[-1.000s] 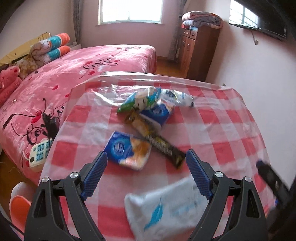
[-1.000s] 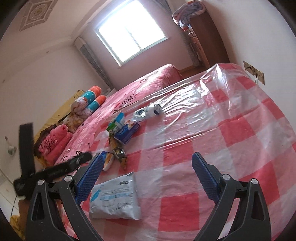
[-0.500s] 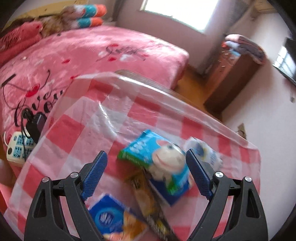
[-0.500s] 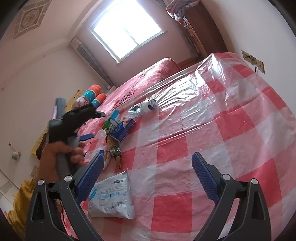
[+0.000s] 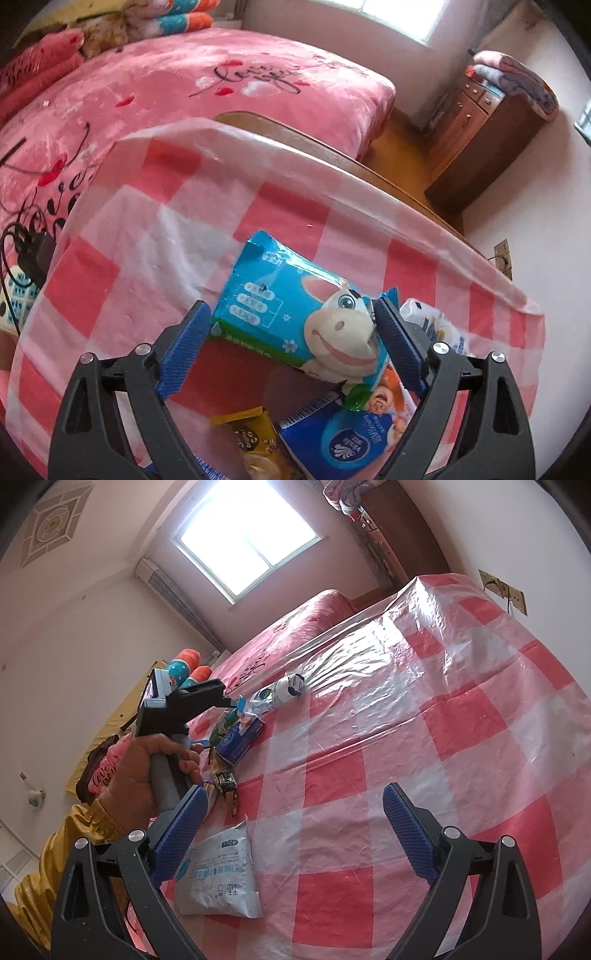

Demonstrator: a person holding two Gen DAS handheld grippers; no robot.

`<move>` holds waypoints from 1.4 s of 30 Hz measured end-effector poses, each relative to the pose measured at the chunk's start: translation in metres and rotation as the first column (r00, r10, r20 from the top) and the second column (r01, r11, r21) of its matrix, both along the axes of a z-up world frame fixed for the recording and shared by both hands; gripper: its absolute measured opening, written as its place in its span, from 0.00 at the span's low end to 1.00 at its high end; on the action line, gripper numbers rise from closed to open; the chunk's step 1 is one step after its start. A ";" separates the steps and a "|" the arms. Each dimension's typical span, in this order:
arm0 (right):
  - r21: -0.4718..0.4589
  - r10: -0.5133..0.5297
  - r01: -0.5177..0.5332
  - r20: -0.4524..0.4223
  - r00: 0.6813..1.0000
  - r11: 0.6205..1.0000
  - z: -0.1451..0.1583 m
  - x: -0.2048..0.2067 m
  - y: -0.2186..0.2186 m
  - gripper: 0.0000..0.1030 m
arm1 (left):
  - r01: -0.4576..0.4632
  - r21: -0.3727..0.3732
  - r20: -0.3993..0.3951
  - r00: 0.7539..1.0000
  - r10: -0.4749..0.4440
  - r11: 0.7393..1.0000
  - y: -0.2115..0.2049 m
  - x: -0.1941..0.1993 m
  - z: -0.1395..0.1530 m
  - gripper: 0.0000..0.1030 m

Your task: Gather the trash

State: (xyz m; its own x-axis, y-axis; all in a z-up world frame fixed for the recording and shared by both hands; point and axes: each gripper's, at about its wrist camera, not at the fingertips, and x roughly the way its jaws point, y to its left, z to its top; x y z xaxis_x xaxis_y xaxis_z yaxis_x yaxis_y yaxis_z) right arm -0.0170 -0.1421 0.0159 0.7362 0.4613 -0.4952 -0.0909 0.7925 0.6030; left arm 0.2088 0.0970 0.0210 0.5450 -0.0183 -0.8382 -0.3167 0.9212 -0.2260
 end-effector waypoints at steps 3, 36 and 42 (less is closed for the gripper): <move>-0.001 0.000 0.000 -0.003 1.000 1.000 -0.001 0.001 0.001 0.92 | 0.066 0.016 -0.013 0.998 -0.066 0.998 -0.009 -0.004 -0.005 0.87; -0.112 0.078 -0.082 -0.036 0.996 0.990 -0.005 0.006 0.026 0.92 | 0.452 -0.045 -0.007 0.891 -0.453 0.891 -0.052 -0.178 0.008 0.85; -0.183 0.167 -0.170 -0.032 0.985 0.968 -0.004 0.003 0.050 0.92 | 0.362 -0.002 0.054 0.931 -0.361 0.932 -0.014 -0.203 0.024 0.85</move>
